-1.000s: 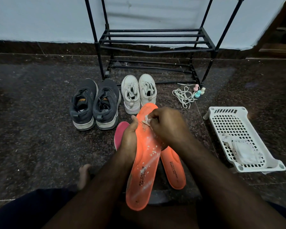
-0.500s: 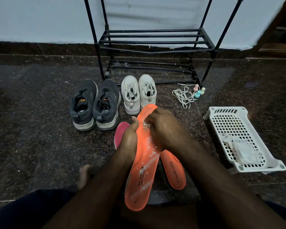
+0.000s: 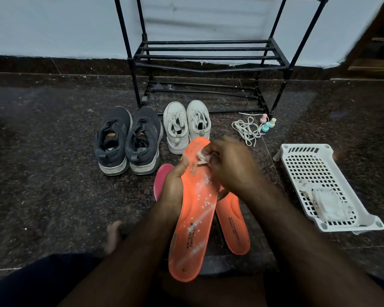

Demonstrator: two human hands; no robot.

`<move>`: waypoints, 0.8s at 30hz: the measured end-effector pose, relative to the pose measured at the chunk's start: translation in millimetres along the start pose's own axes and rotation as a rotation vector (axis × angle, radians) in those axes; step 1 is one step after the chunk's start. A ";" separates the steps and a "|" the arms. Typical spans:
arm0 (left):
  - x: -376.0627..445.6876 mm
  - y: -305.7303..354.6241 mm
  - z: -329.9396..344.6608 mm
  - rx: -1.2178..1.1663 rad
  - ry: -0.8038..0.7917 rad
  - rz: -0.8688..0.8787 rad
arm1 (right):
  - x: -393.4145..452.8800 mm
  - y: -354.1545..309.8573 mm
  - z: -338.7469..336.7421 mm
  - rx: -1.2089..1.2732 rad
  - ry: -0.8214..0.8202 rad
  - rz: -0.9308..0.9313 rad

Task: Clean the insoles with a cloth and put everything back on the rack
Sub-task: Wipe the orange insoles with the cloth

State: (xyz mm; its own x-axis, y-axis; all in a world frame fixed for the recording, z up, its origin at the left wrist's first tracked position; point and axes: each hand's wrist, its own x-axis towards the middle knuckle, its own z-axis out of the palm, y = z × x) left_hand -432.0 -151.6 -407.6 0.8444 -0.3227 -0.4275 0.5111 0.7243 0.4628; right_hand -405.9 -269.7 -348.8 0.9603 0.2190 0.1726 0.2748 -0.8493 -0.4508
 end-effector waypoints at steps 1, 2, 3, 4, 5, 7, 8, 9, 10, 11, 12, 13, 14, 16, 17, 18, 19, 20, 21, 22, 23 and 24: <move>-0.2 -0.2 2.1 -0.017 -0.001 -0.005 | 0.1 -1.0 4.7 -0.011 -0.009 -0.011; 0.8 -1.1 1.2 -0.016 0.034 0.008 | 0.0 -2.4 9.6 -0.025 -0.031 -0.019; 1.5 -1.9 0.6 -0.019 0.080 0.034 | -0.4 -4.2 13.2 -0.043 -0.064 -0.023; 2.5 -1.0 -0.7 -0.030 0.095 0.038 | -0.6 -6.1 15.3 -0.065 -0.103 -0.027; 2.8 0.4 0.8 -0.008 0.109 0.053 | -0.8 -7.2 16.6 -0.091 -0.146 -0.033; 4.6 1.8 1.1 0.025 0.149 0.116 | -2.8 -8.6 14.7 -0.145 -0.241 -0.040; 5.3 2.6 1.1 0.037 0.159 0.132 | -4.5 -8.7 12.4 -0.146 -0.273 -0.035; 5.6 4.0 1.4 0.048 0.161 0.131 | -5.5 -8.3 10.0 -0.126 -0.276 -0.027; 4.8 4.8 1.4 0.035 0.138 0.104 | -5.7 -7.4 7.3 -0.096 -0.241 -0.015; 5.2 4.7 -0.1 -0.009 0.117 0.074 | -4.9 -5.8 5.4 -0.067 -0.178 -0.006; 4.4 5.3 -1.6 -0.038 0.093 0.044 | -3.9 -4.5 5.1 -0.053 -0.118 -0.003; 2.9 6.2 -1.4 -0.043 0.076 0.022 | -3.0 -3.9 5.8 -0.053 -0.096 -0.001; 1.3 6.8 -0.7 -0.039 0.075 0.023 | -3.2 -4.1 7.2 -0.064 -0.108 0.002; 3.1 5.8 -2.4 -0.029 0.107 0.065 | -5.6 -6.9 10.0 -0.112 -0.160 -0.003; 4.1 7.0 -1.5 -0.001 0.141 0.102 | -6.7 -9.0 9.9 -0.126 -0.183 -0.007; 4.4 8.8 -0.2 0.034 0.181 0.138 | -7.7 -11.0 8.8 -0.125 -0.206 -0.005; 7.0 8.9 -0.7 0.048 0.210 0.147 | -8.7 -12.4 7.3 -0.115 -0.242 0.002; 9.0 8.7 -2.6 0.042 0.220 0.144 | -9.9 -14.2 5.4 -0.097 -0.281 0.008; 9.0 9.4 -3.2 0.028 0.218 0.135 | -11.1 -15.4 3.6 -0.069 -0.308 0.021; 8.1 9.6 -3.8 0.017 0.205 0.118 | -11.8 -15.8 2.0 -0.037 -0.300 0.038; 6.3 9.6 -3.1 -0.008 0.174 0.085 | -11.2 -15.2 0.5 -0.006 -0.255 0.059; 4.2 9.6 -3.6 -0.042 0.138 0.046 | -10.0 -13.6 0.5 0.006 -0.190 0.074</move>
State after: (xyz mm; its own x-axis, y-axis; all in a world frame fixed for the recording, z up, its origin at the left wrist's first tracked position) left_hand -424.1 -143.7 -407.8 0.8354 -0.2037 -0.5105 0.4626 0.7621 0.4530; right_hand -419.2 -260.1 -344.8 0.9695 0.2435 -0.0290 0.2032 -0.8637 -0.4612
